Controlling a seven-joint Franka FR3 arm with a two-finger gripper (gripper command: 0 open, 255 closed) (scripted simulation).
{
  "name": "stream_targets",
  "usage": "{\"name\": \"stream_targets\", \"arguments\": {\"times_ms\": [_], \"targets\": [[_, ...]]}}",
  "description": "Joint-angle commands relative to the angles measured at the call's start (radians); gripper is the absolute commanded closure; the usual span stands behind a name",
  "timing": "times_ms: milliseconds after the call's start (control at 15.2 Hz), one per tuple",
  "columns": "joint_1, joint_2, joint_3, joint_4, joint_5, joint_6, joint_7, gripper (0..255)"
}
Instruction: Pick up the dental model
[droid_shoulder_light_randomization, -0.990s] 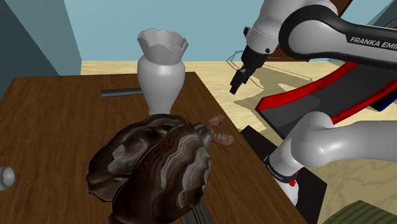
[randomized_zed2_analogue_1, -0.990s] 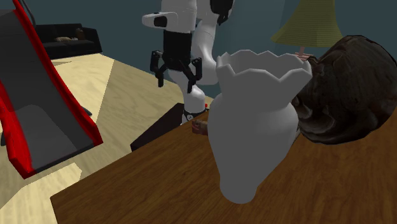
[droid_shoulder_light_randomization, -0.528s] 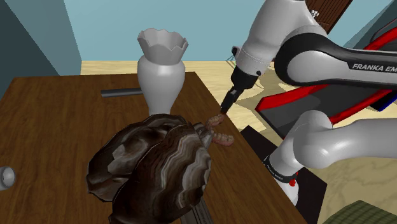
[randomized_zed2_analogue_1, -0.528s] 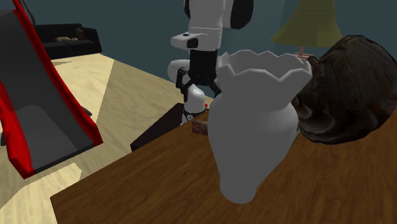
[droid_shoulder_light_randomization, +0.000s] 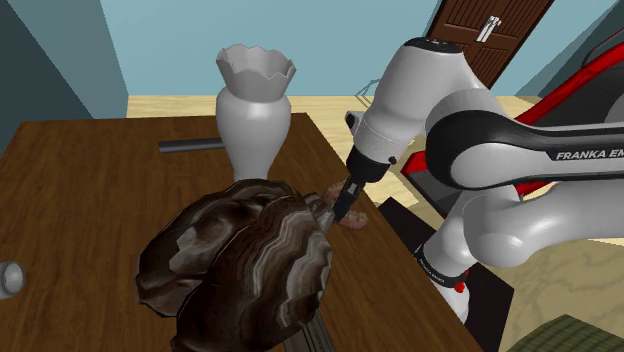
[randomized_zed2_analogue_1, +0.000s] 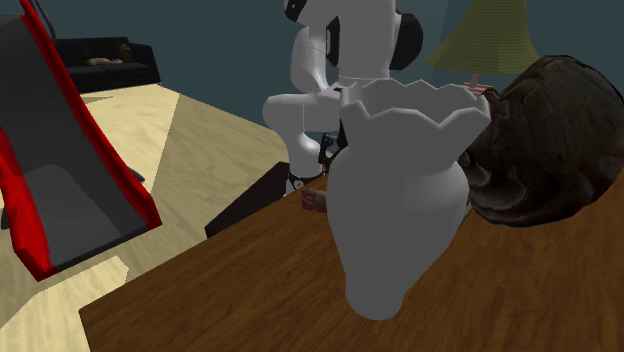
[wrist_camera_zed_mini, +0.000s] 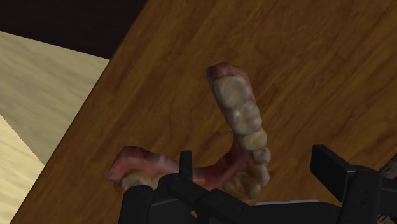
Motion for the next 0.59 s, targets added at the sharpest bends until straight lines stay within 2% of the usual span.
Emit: {"name": "stream_targets", "arguments": {"times_ms": [0,462,528], "targets": [[0.007,0.014,0.013,-0.011,0.013,0.027,0.004,0],[0.014,0.047,0.037,-0.068,0.034,0.117,0.002,0],[0.014,0.048,0.038,-0.067,0.034,0.117,0.004,255]]}}
